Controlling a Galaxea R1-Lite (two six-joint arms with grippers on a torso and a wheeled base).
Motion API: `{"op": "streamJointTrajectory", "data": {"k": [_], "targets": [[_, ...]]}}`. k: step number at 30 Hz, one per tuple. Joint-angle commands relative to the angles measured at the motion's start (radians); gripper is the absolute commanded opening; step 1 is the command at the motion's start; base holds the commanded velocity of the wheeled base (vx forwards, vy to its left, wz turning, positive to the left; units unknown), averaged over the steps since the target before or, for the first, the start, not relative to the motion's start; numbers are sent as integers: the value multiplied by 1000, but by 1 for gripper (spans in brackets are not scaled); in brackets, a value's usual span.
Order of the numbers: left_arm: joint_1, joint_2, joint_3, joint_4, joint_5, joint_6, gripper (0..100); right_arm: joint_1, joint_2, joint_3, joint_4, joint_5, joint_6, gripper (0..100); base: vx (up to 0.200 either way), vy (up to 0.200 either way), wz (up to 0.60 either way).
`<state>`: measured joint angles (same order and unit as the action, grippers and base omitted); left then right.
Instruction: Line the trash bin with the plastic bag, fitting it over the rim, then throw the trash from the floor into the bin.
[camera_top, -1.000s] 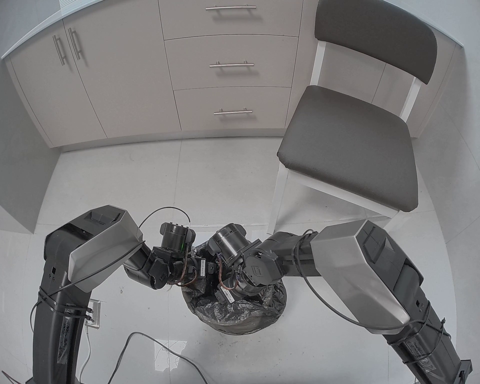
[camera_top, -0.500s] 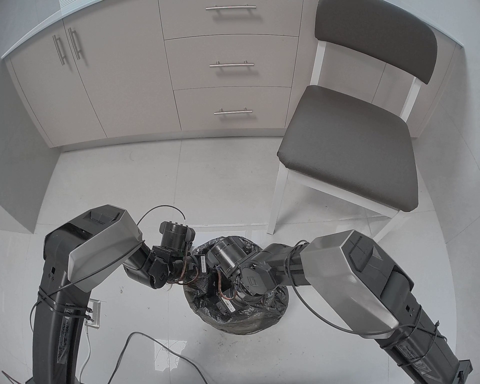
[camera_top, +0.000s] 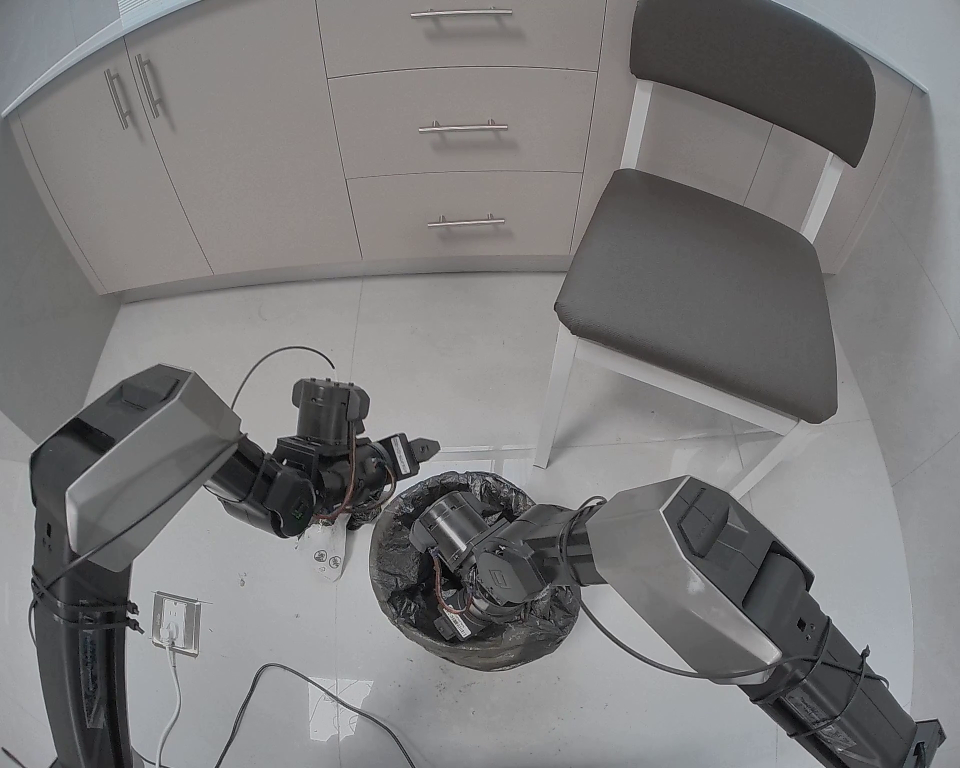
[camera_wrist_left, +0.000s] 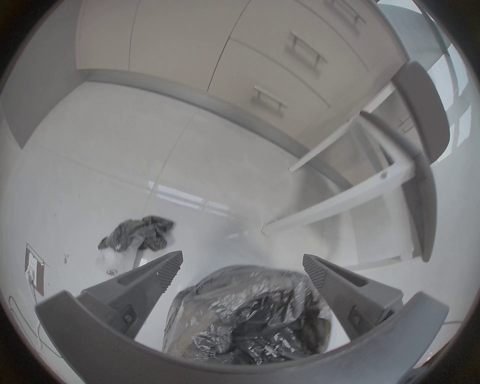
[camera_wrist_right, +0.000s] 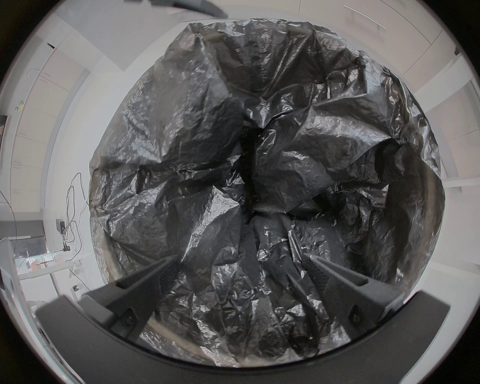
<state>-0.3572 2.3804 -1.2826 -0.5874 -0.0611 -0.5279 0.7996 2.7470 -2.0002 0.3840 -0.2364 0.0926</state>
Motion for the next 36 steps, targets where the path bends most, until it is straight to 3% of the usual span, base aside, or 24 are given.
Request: {"op": "streamJointTrajectory", "data": {"k": [1, 10, 17, 21, 25, 29, 36], "targets": [[18, -112, 5, 1, 6, -6, 100, 3, -27, 0, -1, -1, -1, 100, 0, 0, 0], [66, -260, 141, 0, 7, 9, 100, 20, -216, 0, 13, -17, -4, 100, 0, 0, 0], [142, -267, 264, -2, 7, 69, 100, 23, -374, 0, 68, -83, -31, 100, 0, 0, 0], [181, -221, 266, -5, 7, 92, 100, -2, -446, 0, 101, -90, -28, 100, 0, 0, 0], [210, -164, 220, -32, 7, 103, 100, -49, -486, 0, 102, -90, -28, 100, 0, 0, 0], [245, -55, 118, -55, 3, 221, 100, -89, -497, 0, 96, -86, -28, 100, 0, 0, 0], [265, 131, -146, -40, 43, 350, 100, -141, -487, 0, 93, -77, -19, 100, 0, 0, 0]]}}
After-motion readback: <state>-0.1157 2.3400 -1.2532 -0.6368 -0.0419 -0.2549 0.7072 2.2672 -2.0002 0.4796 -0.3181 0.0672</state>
